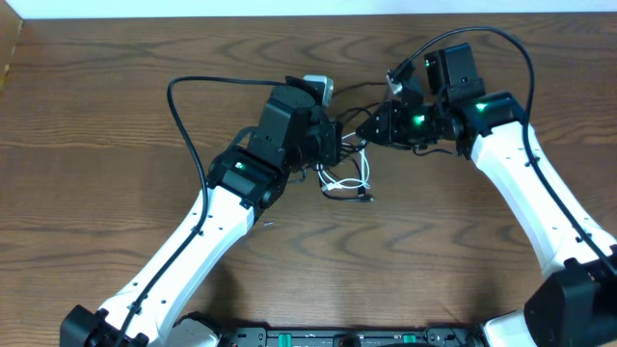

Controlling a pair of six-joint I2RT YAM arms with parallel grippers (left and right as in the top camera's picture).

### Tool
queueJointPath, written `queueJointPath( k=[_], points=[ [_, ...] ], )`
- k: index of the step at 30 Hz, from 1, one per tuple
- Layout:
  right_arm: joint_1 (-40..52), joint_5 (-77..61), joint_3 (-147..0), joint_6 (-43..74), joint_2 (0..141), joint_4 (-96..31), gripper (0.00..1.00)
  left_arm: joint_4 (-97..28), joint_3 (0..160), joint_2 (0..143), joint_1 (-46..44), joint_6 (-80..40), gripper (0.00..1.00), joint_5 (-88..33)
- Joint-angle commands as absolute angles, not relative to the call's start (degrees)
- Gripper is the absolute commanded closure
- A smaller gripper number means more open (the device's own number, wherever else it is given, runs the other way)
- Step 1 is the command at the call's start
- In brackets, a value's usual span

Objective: Untangle cables
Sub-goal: 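Grasp a black cable with the right gripper and pull it rightward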

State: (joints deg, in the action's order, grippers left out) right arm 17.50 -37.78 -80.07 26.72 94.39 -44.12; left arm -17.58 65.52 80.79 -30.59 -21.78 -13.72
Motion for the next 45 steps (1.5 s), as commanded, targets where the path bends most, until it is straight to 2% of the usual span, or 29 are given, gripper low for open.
queueJointPath(
  k=[1, 6, 10, 15, 23, 31, 37, 40, 45],
  points=[
    [18.1, -35.1, -80.1, 27.3, 96.6, -43.7, 0.99, -17.2, 65.9, 79.7, -30.6, -29.5, 0.92, -21.9],
    [18.0, -29.3, -80.1, 25.2, 96.2, -45.8, 0.99, -17.3, 65.9, 79.7, -30.5, -29.7, 0.93, -23.8],
    [16.1, -24.5, -80.1, 22.8, 93.6, -53.1, 0.99, -17.4, 65.9, 79.7, -29.1, -29.6, 0.93, -23.5],
    [10.4, -23.5, -80.1, 20.0, 86.5, -59.0, 0.99, -18.0, 65.9, 79.7, -25.7, -28.0, 0.92, -23.4],
    [-0.4, -24.9, -80.1, 17.7, 73.1, -61.1, 0.99, -23.4, 65.9, 79.7, -21.2, -20.7, 0.93, -23.4],
    [-5.6, -16.9, -80.1, 17.1, 68.2, -67.3, 0.99, -24.4, 65.9, 79.7, -20.9, -13.9, 0.93, -23.3],
    [-7.5, -0.1, -80.1, 24.8, 69.0, -73.7, 0.99, -22.4, 66.2, 79.6, -18.4, -12.8, 0.92, -24.1],
    [-7.5, 9.3, -80.1, 28.2, 69.9, -76.7, 0.99, -21.7, 67.4, 79.2, -16.0, -14.5, 0.92, -28.3],
    [-7.5, 16.3, -80.1, 28.7, 72.5, -78.6, 0.99, -21.5, 70.3, 77.9, -12.9, -14.9, 0.92, -34.1]
  ],
)
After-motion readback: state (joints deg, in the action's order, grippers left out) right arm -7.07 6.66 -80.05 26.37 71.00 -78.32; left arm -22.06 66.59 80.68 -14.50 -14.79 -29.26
